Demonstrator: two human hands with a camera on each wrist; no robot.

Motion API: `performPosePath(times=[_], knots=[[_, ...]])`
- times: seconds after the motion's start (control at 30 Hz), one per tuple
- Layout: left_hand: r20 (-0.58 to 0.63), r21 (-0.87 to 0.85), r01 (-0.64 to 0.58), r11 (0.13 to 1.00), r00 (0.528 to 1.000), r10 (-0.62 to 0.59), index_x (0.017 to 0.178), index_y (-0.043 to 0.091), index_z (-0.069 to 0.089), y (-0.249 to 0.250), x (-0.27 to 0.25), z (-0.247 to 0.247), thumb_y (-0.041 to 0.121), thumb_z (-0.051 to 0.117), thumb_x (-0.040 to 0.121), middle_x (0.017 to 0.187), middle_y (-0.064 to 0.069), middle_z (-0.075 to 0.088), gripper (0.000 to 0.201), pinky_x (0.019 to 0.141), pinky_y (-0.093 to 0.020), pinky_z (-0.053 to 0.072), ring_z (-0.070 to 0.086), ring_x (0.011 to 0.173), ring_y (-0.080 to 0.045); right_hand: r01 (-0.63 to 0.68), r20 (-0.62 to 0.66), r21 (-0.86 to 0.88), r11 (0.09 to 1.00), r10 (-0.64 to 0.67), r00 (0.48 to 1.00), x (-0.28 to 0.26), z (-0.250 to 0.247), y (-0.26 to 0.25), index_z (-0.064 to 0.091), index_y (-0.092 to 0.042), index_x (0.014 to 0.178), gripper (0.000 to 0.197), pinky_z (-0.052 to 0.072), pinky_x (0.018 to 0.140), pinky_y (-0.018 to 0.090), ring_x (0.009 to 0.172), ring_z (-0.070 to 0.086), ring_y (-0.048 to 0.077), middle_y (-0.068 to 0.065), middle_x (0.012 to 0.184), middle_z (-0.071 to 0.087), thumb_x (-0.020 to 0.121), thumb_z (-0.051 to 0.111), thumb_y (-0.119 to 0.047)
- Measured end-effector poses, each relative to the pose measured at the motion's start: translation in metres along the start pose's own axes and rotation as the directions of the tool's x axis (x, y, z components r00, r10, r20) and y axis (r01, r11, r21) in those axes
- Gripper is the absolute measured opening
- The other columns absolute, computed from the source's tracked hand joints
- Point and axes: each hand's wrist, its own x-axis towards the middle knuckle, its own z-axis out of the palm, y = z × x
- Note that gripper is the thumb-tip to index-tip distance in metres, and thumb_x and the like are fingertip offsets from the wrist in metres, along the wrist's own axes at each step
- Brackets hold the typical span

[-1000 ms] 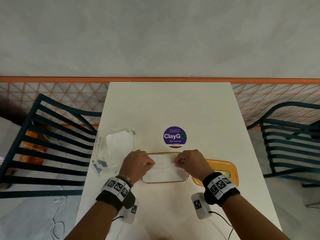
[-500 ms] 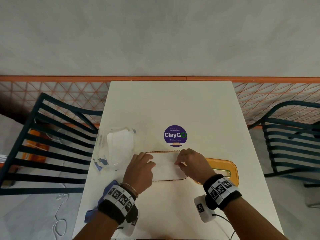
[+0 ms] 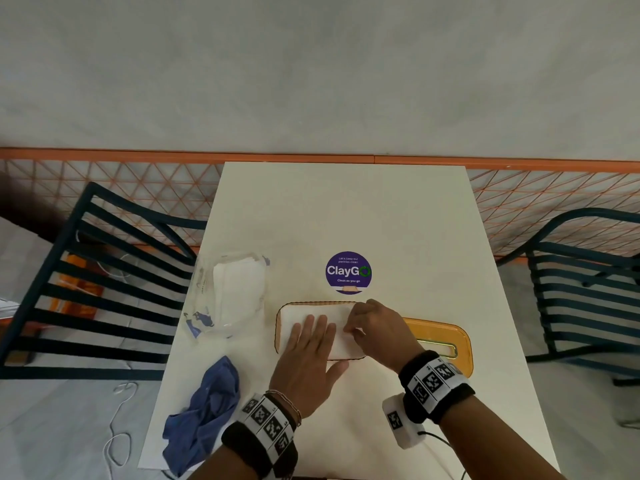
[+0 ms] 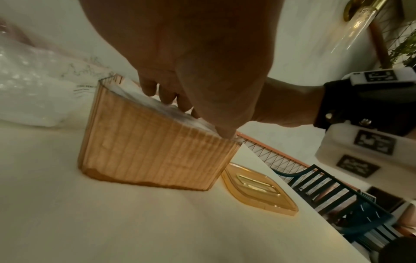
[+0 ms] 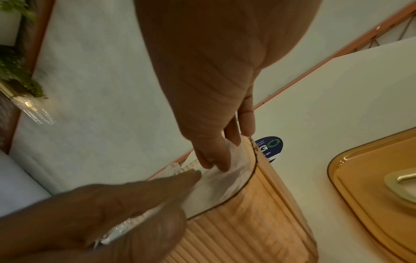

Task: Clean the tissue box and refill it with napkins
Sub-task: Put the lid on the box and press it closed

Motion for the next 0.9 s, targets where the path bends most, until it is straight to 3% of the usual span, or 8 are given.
performPosePath(times=[0.1, 0.23, 0.33, 0.43, 0.53, 0.67, 0.77, 0.9], knots=[[-0.039, 0.017, -0.011, 1.0, 0.999, 0.011, 0.155, 0.012, 0.04, -0.002, -0.005, 0.009, 0.06, 0.036, 0.098, 0.162, -0.014, 0.037, 0.074, 0.121, -0.052, 0.027, 0.037, 0.148, -0.036, -0.041, -0.022, 0.087, 0.995, 0.043, 0.999, -0.009, -0.005, 0.009, 0.079, -0.028, 0.102, 0.018, 0.044, 0.074, 0.018, 0.095, 0.061, 0.012, -0.012, 0.107, 0.073, 0.085, 0.078, -0.025], [-0.051, 0.012, 0.002, 1.0, 0.999, -0.002, 0.161, 0.015, 0.024, -0.003, -0.008, 0.016, 0.056, 0.041, 0.096, 0.168, -0.014, 0.021, 0.079, 0.119, -0.059, 0.032, 0.024, 0.154, -0.036, -0.257, -0.074, 0.241, 0.936, 0.282, 0.957, -0.039, -0.018, 0.049, 0.072, -0.034, 0.117, 0.055, 0.049, 0.085, 0.022, 0.105, 0.058, 0.007, -0.016, 0.118, 0.067, 0.066, 0.089, -0.049], [-0.027, 0.016, 0.013, 1.0, 1.0, -0.012, 0.162, 0.016, 0.022, -0.002, -0.008, 0.018, 0.048, 0.056, 0.092, 0.169, -0.014, 0.017, 0.083, 0.117, -0.061, 0.033, 0.019, 0.155, -0.037, -0.425, 0.12, 0.008, 0.905, 0.421, 0.899, -0.064, -0.017, 0.088, 0.048, -0.033, 0.146, 0.106, 0.045, 0.105, 0.034, 0.132, 0.05, 0.02, -0.006, 0.148, 0.05, 0.053, 0.093, -0.054], [-0.016, 0.011, 0.022, 1.0, 1.0, -0.022, 0.161, 0.016, 0.025, 0.0, -0.007, 0.019, 0.036, 0.065, 0.085, 0.169, -0.014, 0.018, 0.087, 0.117, -0.062, 0.033, 0.02, 0.155, -0.037, -0.462, 0.342, -0.224, 0.858, 0.513, 0.787, -0.08, -0.003, 0.118, 0.011, -0.025, 0.161, 0.143, 0.025, 0.124, 0.042, 0.153, 0.023, 0.028, 0.004, 0.168, 0.02, 0.049, 0.093, -0.058], [-0.018, 0.009, 0.039, 0.999, 0.999, -0.039, 0.16, 0.017, 0.027, 0.002, -0.007, 0.019, 0.031, 0.066, 0.083, 0.169, -0.013, 0.02, 0.087, 0.118, -0.061, 0.032, 0.02, 0.155, -0.037, -0.412, 0.357, -0.324, 0.852, 0.514, 0.78, -0.086, 0.009, 0.126, 0.003, -0.02, 0.16, 0.148, 0.023, 0.124, 0.045, 0.151, 0.024, 0.029, 0.007, 0.165, 0.021, 0.049, 0.094, -0.054], [-0.024, 0.01, 0.056, 0.998, 0.998, -0.055, 0.159, 0.017, 0.031, 0.004, -0.007, 0.018, 0.027, 0.069, 0.081, 0.167, -0.014, 0.025, 0.087, 0.116, -0.061, 0.035, 0.025, 0.153, -0.037, -0.363, 0.311, -0.395, 0.844, 0.495, 0.812, -0.086, 0.011, 0.123, 0.01, -0.018, 0.156, 0.141, 0.038, 0.113, 0.044, 0.133, 0.041, 0.025, 0.004, 0.147, 0.033, 0.047, 0.092, -0.053], [-0.039, 0.008, 0.05, 0.999, 0.998, -0.049, 0.158, 0.018, 0.033, 0.003, -0.007, 0.018, 0.022, 0.072, 0.079, 0.166, -0.014, 0.028, 0.088, 0.114, -0.06, 0.038, 0.028, 0.152, -0.037, -0.441, 0.338, -0.322, 0.838, 0.537, 0.773, -0.084, 0.002, 0.121, 0.02, -0.021, 0.148, 0.136, 0.053, 0.096, 0.043, 0.125, 0.04, 0.023, 0.0, 0.135, 0.032, 0.039, 0.092, -0.058], [-0.042, -0.001, 0.048, 0.999, 0.998, -0.048, 0.159, 0.02, 0.03, 0.001, -0.006, 0.018, 0.022, 0.071, 0.08, 0.167, -0.013, 0.027, 0.088, 0.114, -0.059, 0.039, 0.026, 0.153, -0.036, -0.607, 0.377, -0.088, 0.79, 0.59, 0.714, -0.084, -0.031, 0.119, 0.031, -0.022, 0.147, 0.136, 0.053, 0.097, 0.039, 0.125, 0.041, 0.022, -0.001, 0.133, 0.037, 0.03, 0.089, -0.06]])
